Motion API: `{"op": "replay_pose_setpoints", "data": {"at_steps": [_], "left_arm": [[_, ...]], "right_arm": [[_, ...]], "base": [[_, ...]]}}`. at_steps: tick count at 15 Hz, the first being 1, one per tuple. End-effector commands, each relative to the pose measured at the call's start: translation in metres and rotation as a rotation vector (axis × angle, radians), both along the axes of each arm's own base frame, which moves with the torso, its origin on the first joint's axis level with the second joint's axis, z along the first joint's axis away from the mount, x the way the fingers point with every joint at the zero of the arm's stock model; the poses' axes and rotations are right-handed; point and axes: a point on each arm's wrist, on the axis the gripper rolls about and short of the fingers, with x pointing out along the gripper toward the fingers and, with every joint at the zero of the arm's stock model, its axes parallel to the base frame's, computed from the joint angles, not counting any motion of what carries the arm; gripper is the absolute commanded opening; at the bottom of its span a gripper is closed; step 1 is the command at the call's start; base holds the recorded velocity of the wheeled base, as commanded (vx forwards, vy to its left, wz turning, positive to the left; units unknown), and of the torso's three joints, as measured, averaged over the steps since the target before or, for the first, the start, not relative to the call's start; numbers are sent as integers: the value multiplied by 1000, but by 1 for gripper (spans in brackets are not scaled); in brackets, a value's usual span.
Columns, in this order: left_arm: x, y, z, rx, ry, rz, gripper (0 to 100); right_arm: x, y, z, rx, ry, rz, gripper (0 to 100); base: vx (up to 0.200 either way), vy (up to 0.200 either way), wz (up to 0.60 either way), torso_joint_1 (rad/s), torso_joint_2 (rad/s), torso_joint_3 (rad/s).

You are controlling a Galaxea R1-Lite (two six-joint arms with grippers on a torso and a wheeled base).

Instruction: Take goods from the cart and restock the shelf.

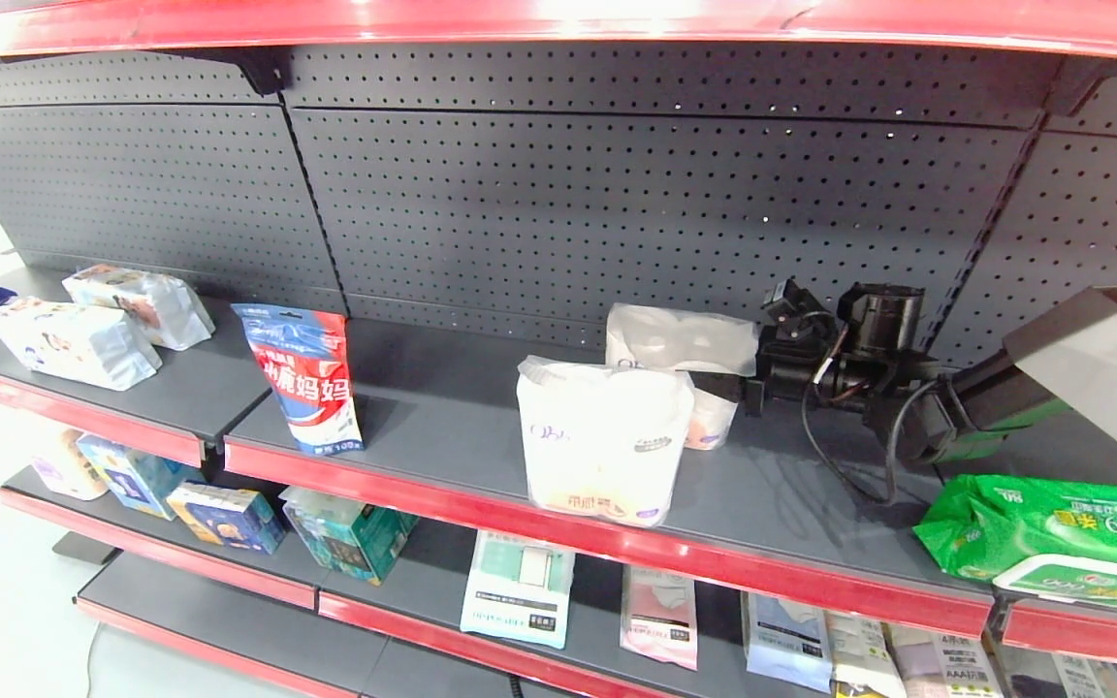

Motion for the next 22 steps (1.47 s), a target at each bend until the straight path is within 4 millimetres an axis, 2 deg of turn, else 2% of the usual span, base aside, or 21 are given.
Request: {"op": "replay_pose_setpoints", "data": {"at_steps": [1,9,18,22], "left_arm": [[0,0,0,0,-1,-1,100],[0,0,0,0,-1,0,100],[0,0,0,0,-1,0,100],[0,0,0,0,-1,0,100]], "right_arm": [[1,0,4,8,-3,-1,0],[-2,6,-2,11,31,7,0],[1,7,7,52,61,13,0],[0,8,1,48,79,7,0]], "base": [[0,0,0,0,0,0],[0,0,0,0,0,0],[0,0,0,0,0,0],[0,0,0,0,0,0]]}}
